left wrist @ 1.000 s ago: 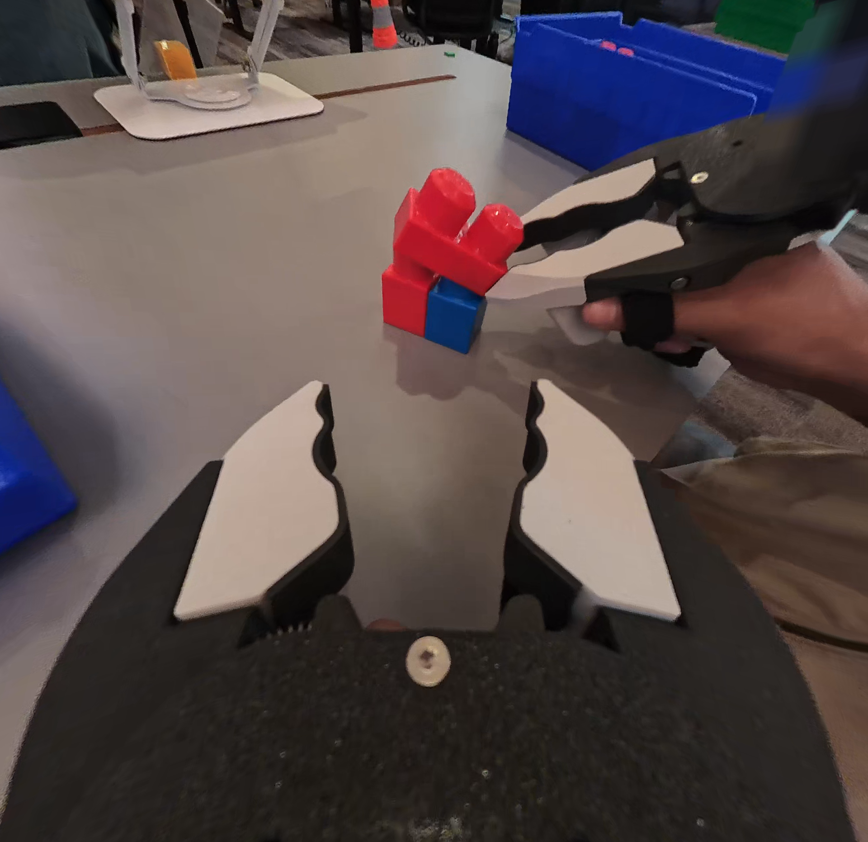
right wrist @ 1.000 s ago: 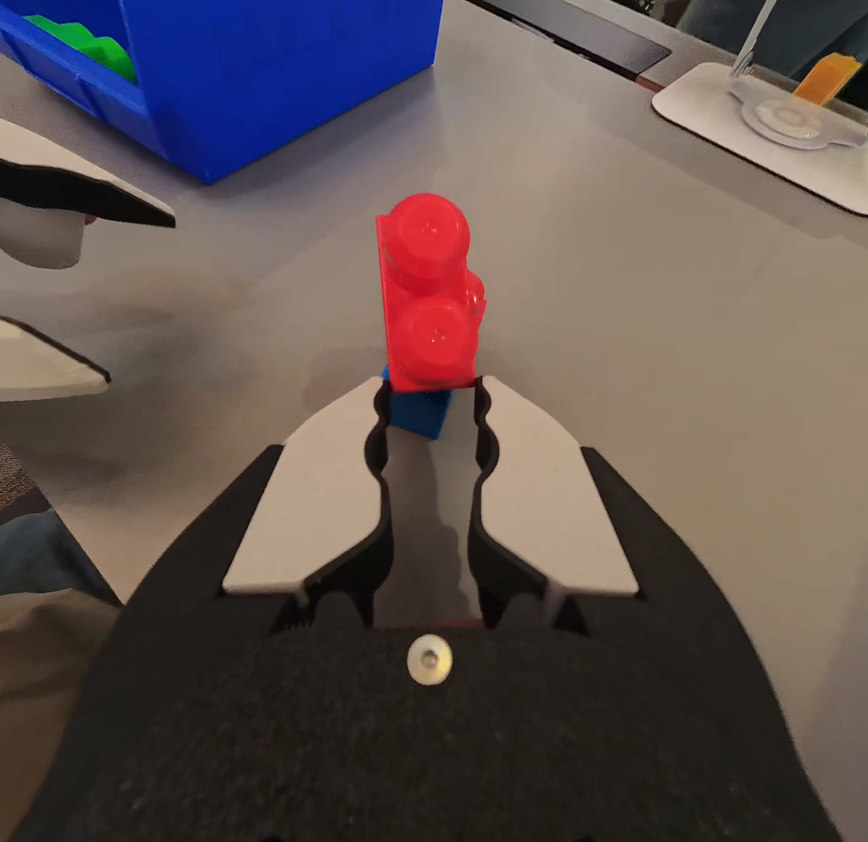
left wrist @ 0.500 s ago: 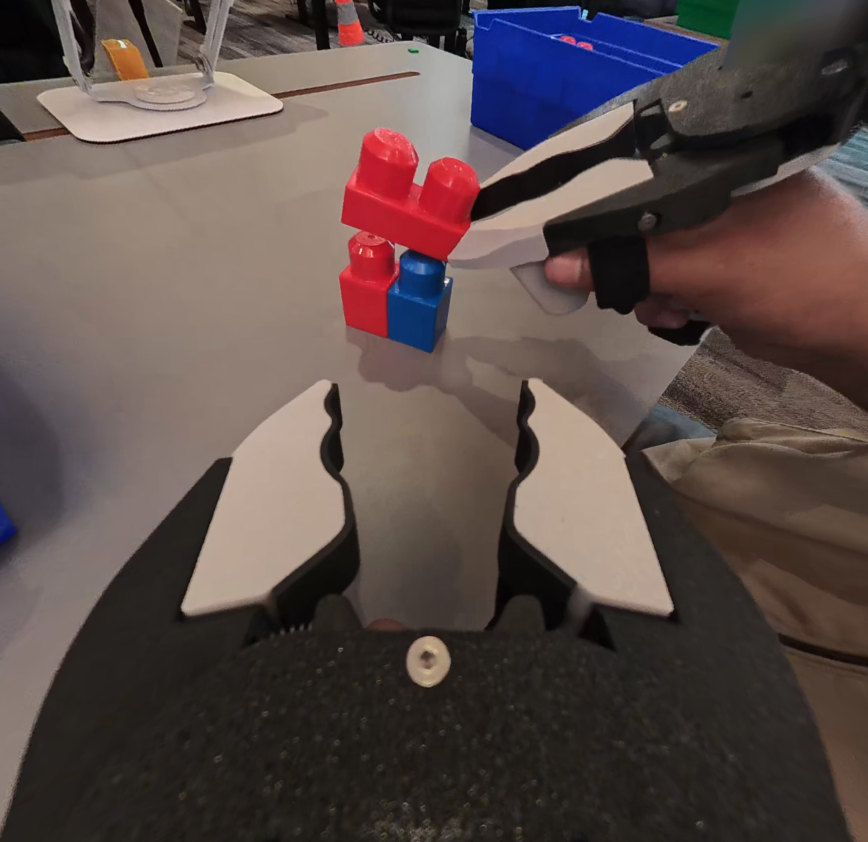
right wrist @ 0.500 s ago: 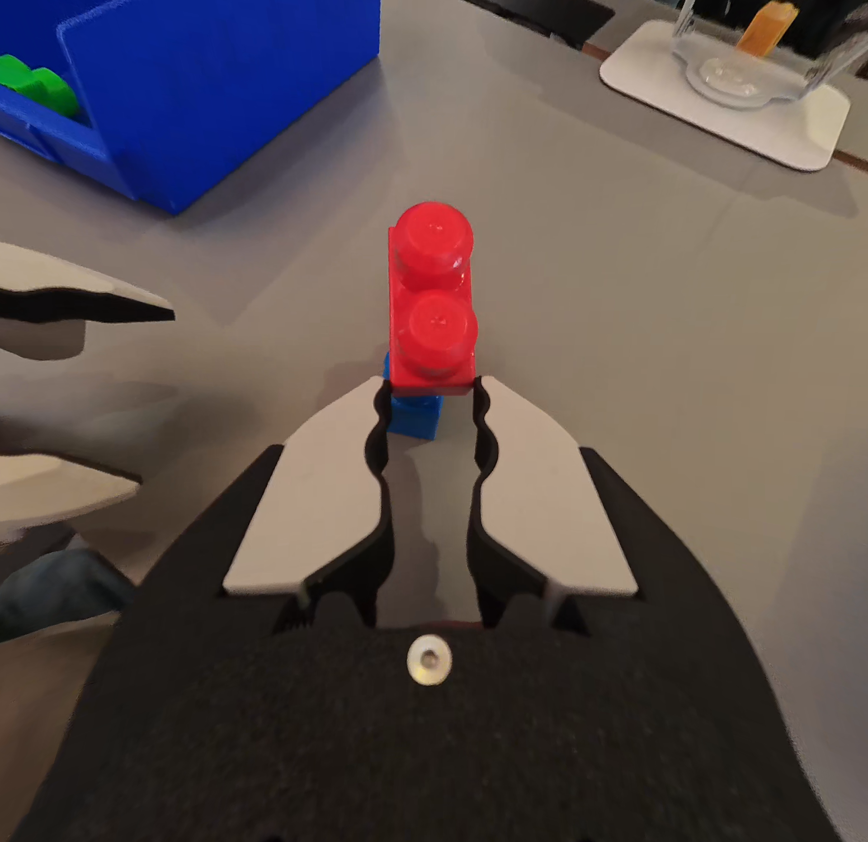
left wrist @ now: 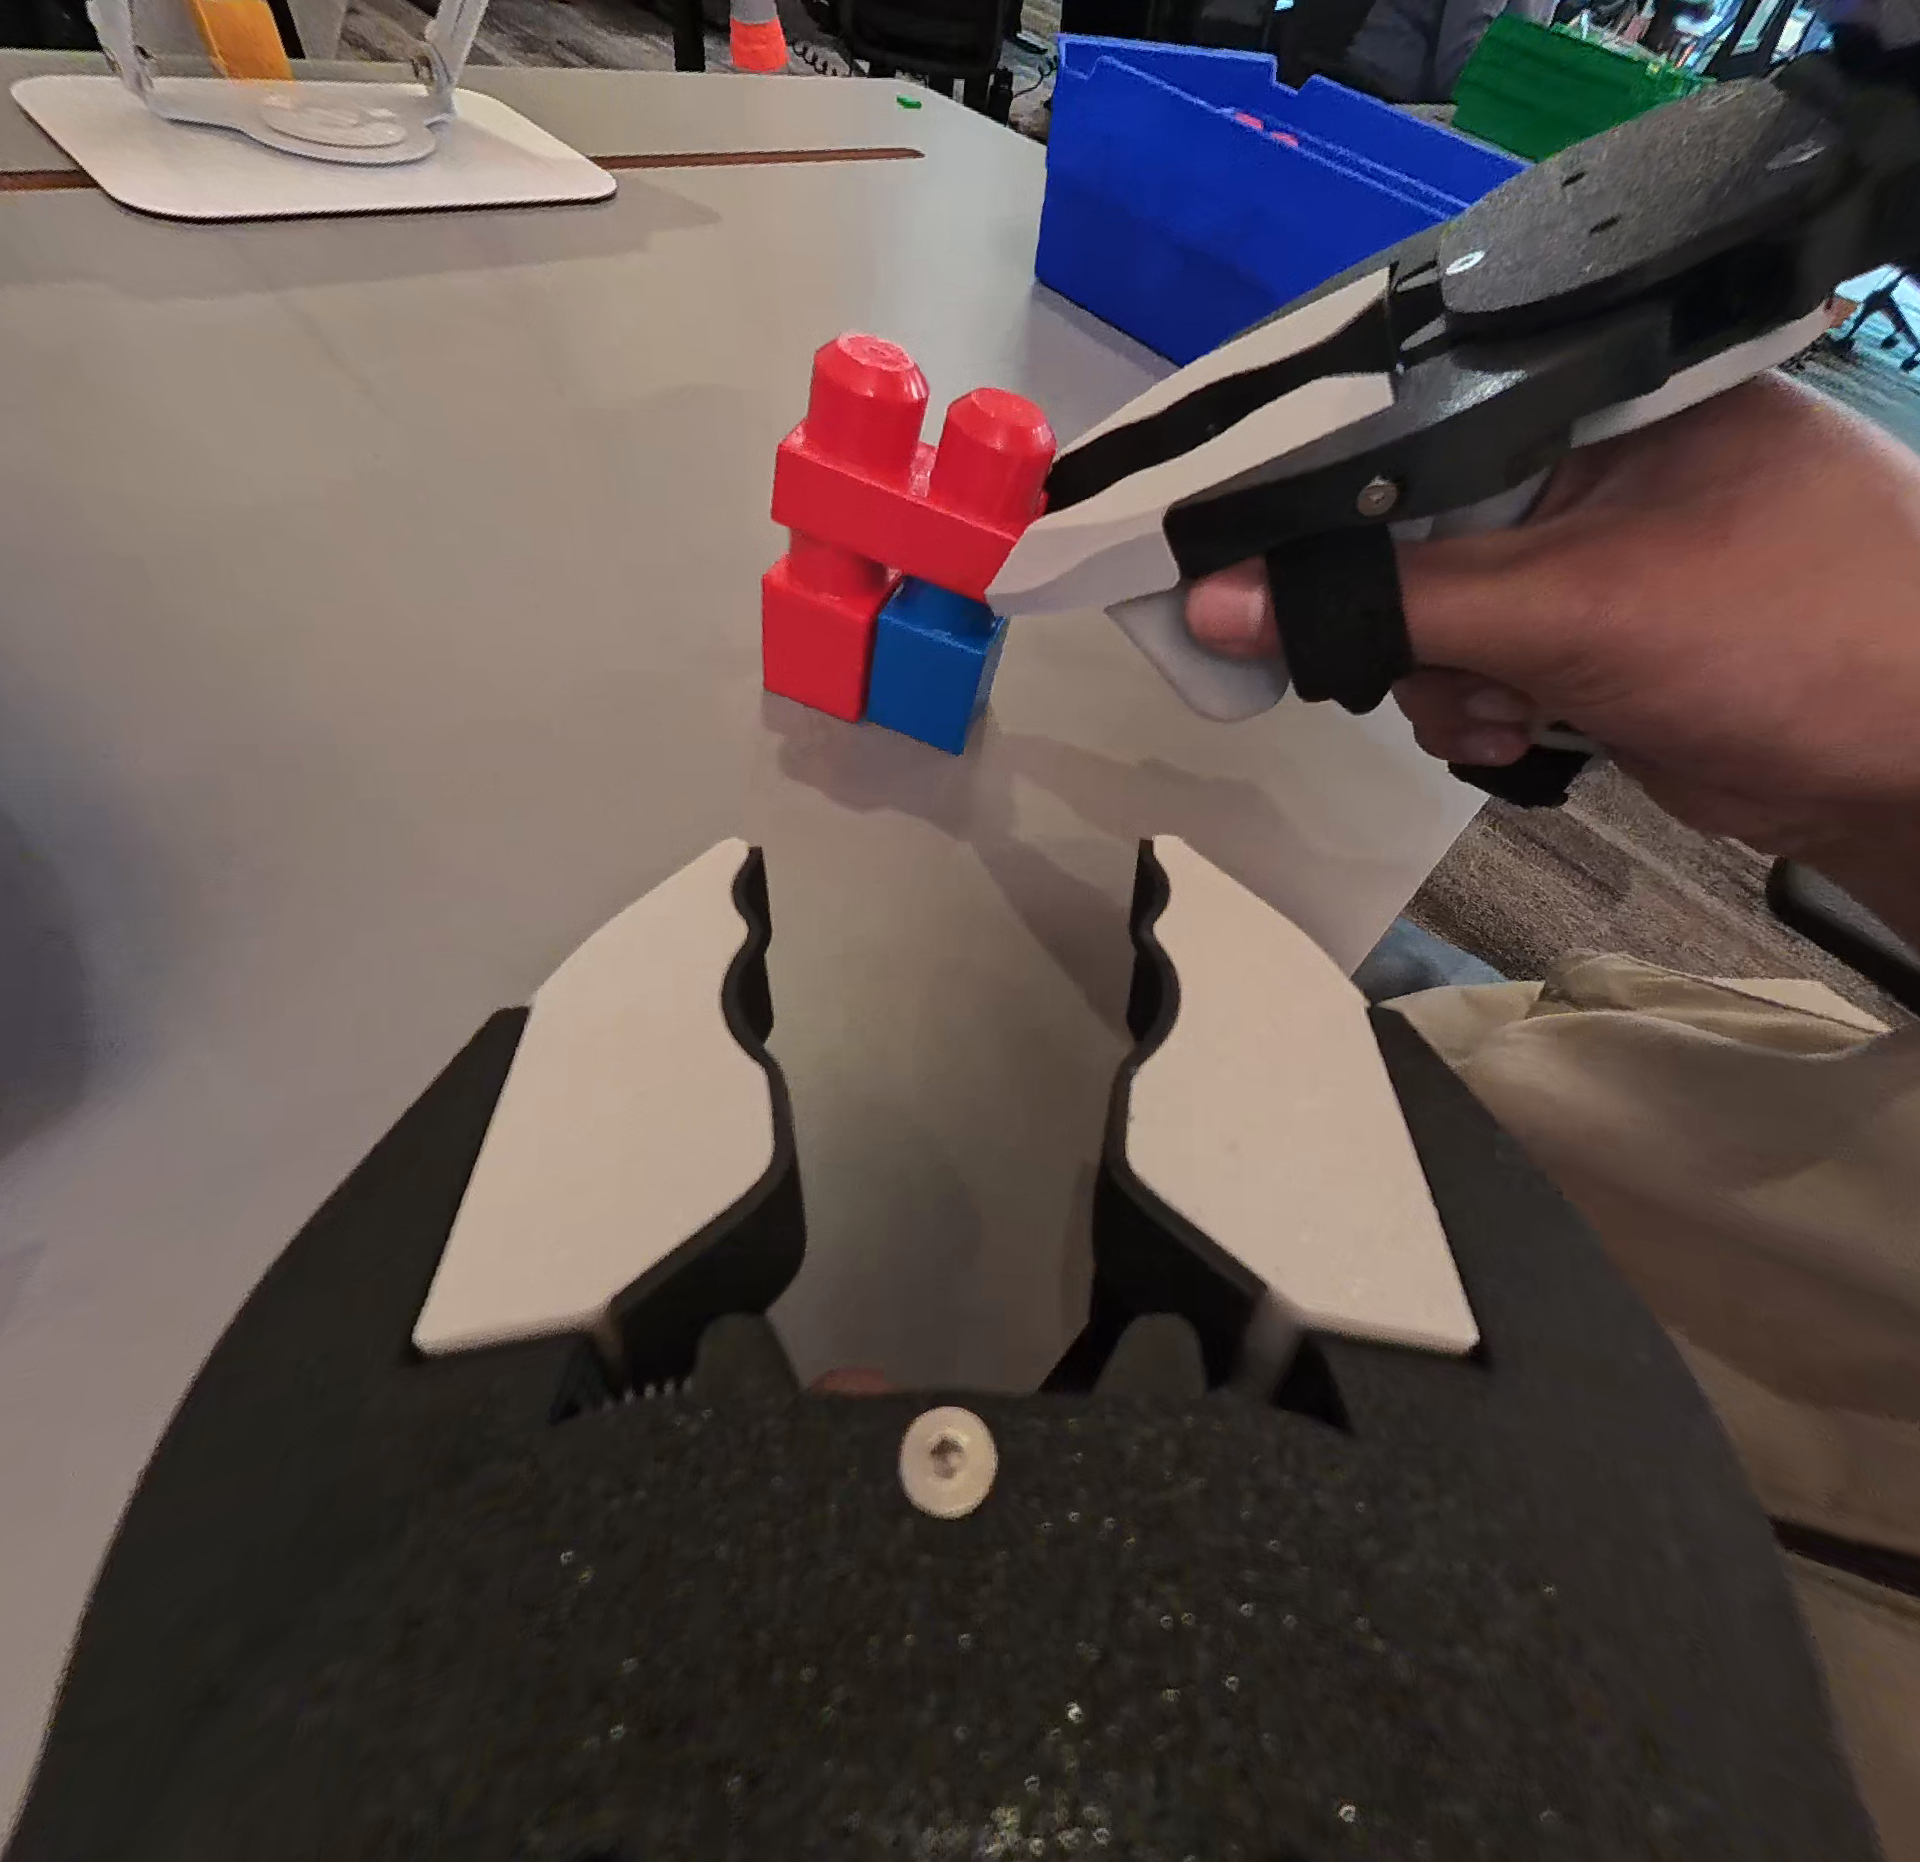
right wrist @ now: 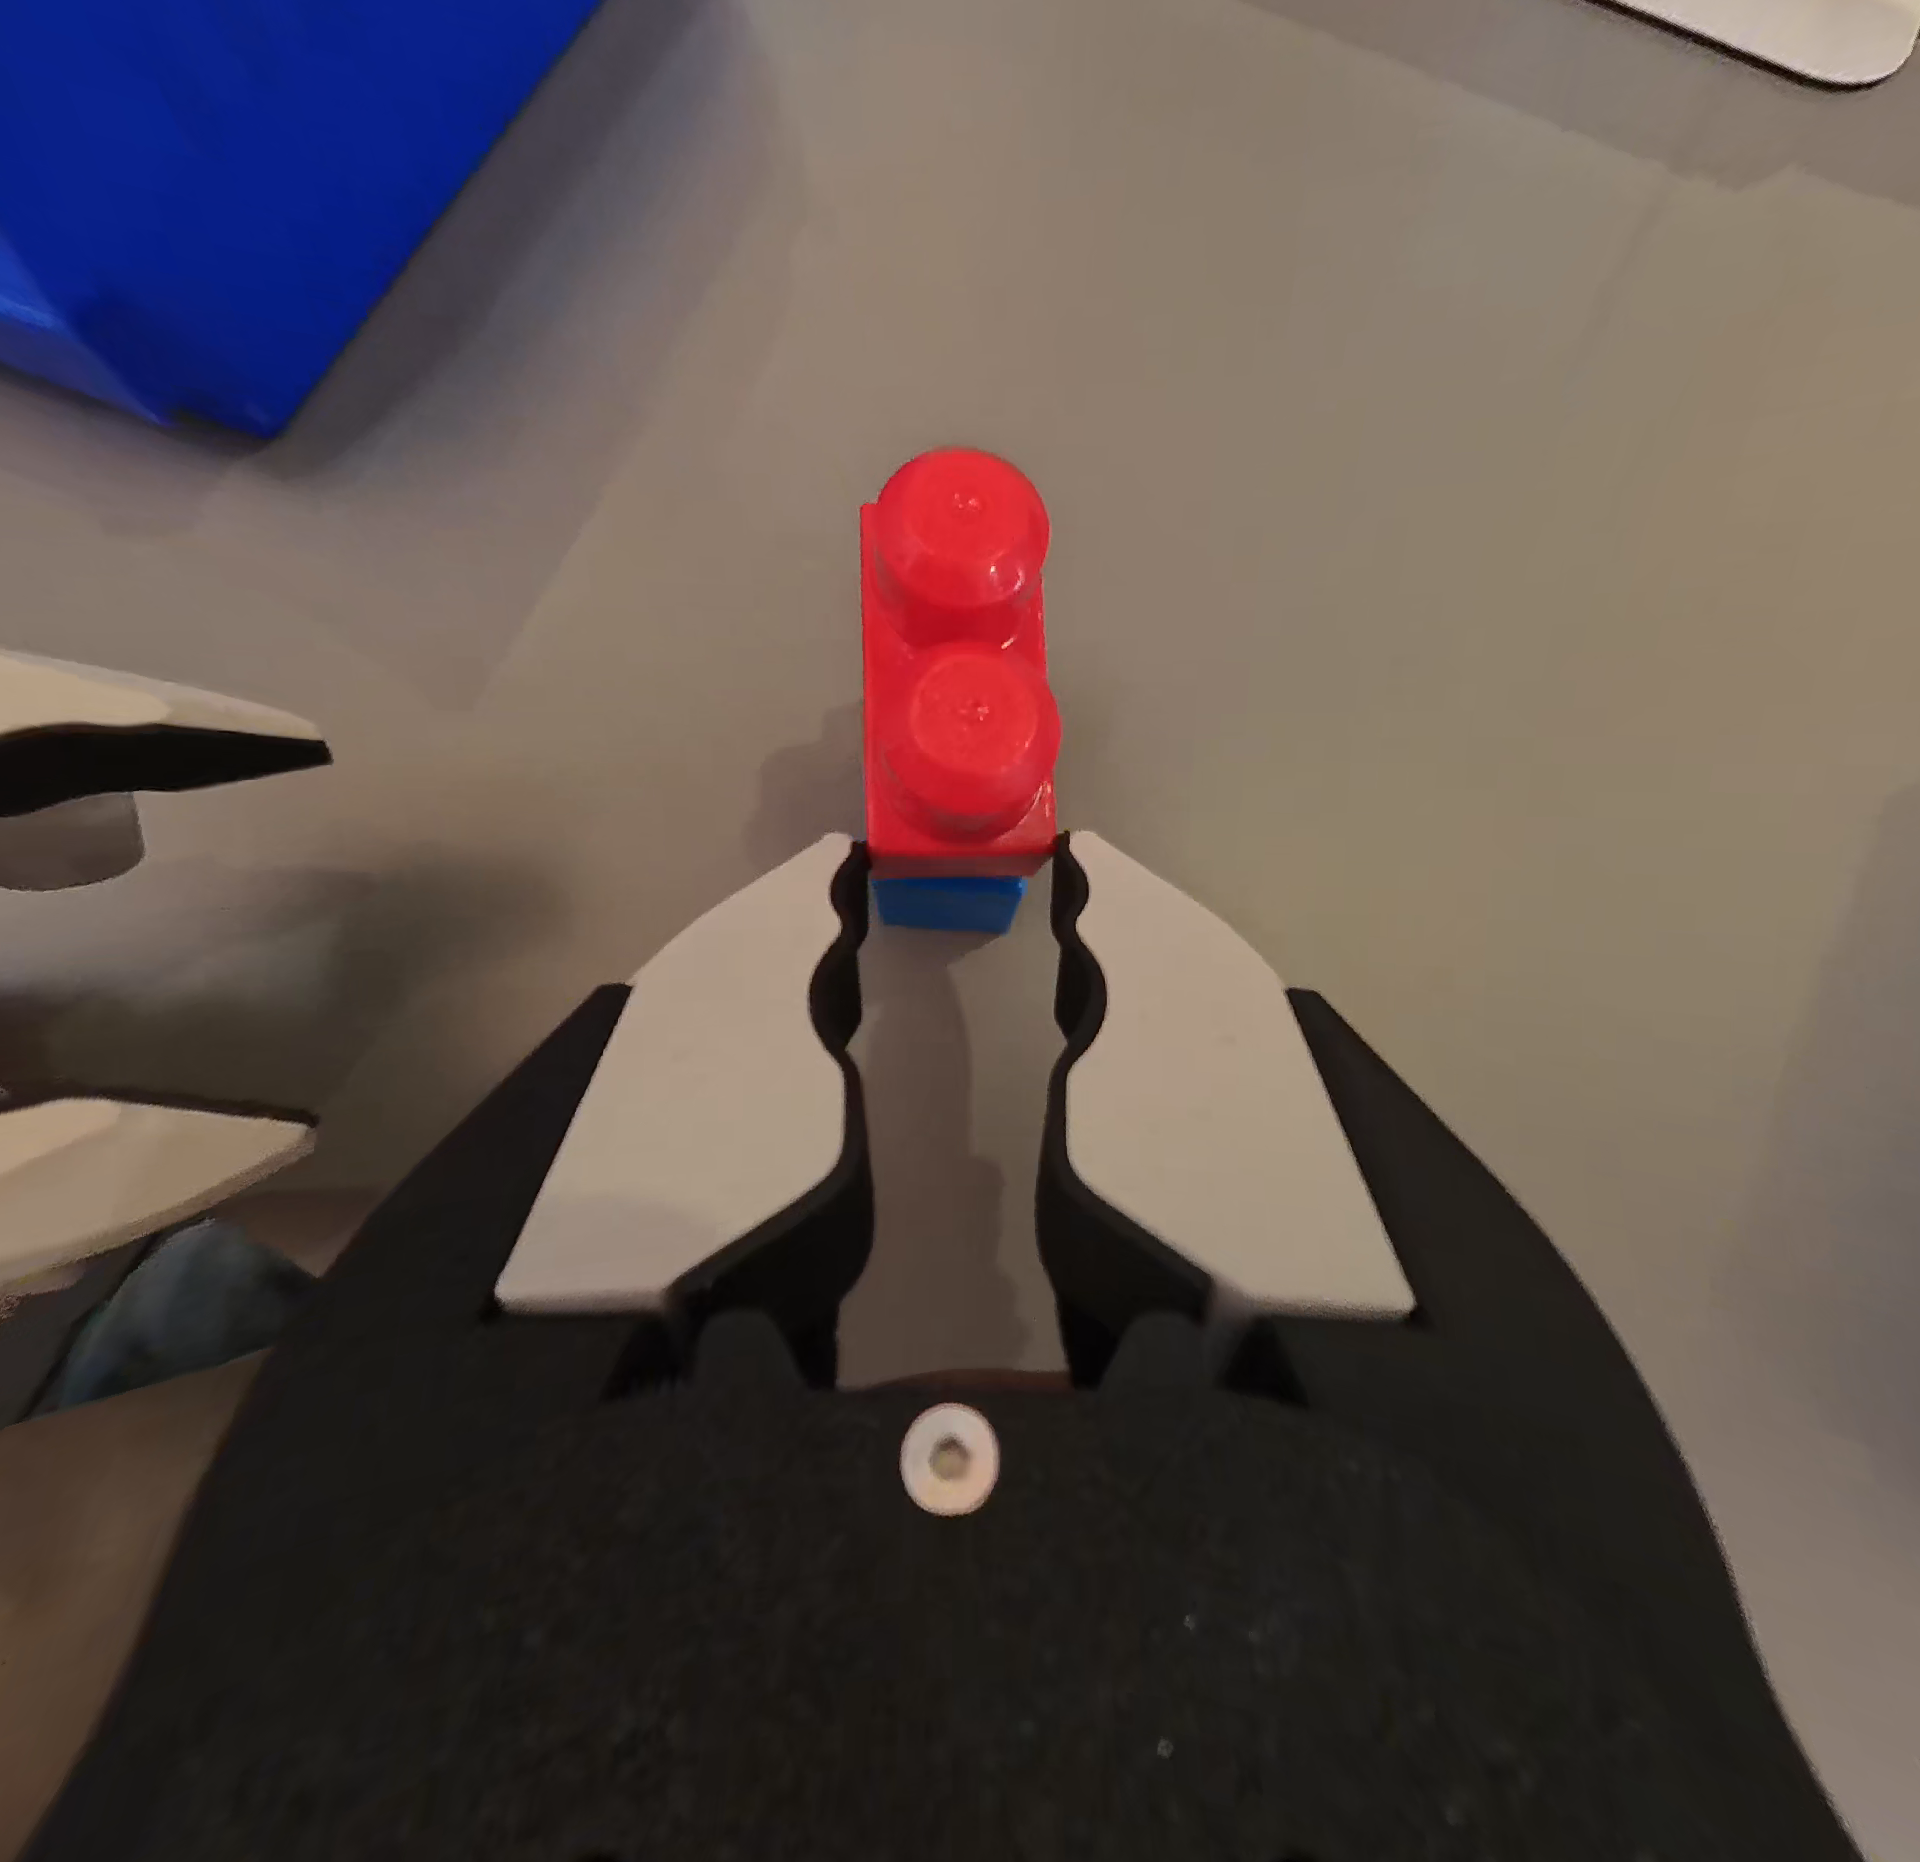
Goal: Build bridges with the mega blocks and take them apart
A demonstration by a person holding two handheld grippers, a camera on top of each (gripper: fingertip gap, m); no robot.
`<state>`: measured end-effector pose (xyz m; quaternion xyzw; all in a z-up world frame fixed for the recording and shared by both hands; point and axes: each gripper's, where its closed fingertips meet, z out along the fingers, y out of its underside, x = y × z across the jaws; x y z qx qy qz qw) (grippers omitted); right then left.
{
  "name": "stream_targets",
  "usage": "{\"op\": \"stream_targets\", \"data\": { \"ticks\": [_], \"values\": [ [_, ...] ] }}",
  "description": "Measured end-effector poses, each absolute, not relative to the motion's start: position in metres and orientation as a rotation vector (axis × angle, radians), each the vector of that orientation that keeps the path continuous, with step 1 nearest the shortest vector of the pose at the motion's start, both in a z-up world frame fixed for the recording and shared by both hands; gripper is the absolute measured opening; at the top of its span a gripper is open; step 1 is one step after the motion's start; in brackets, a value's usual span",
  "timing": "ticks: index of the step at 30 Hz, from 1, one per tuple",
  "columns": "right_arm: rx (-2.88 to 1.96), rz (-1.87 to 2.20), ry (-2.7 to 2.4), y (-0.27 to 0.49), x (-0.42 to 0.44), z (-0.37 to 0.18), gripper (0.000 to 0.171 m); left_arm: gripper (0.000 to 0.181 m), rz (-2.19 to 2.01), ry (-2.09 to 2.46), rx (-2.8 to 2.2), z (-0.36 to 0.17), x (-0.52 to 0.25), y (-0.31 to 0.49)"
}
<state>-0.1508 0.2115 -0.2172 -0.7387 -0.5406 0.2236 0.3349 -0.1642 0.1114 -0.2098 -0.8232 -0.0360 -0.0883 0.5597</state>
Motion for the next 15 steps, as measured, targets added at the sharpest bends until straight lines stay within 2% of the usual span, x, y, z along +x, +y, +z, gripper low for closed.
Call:
{"op": "stream_targets", "data": {
  "ticks": [4, 10, 15],
  "values": [
    [-1.917, 0.587, -1.421, 0.208, -0.155, -0.217, 0.034, 0.068, -0.181, -0.077, -1.969, -0.217, -0.166, 0.11],
    [-1.899, 0.586, -1.393, 0.212, -0.153, -0.211, 0.056, 0.071, -0.156, -0.066, -1.994, -0.223, -0.166, 0.111],
    [-1.797, 0.711, -1.327, 0.221, -0.136, -0.171, 0.061, 0.072, -0.12, -0.038, -1.988, -0.216, -0.167, 0.113]
  ]
}}
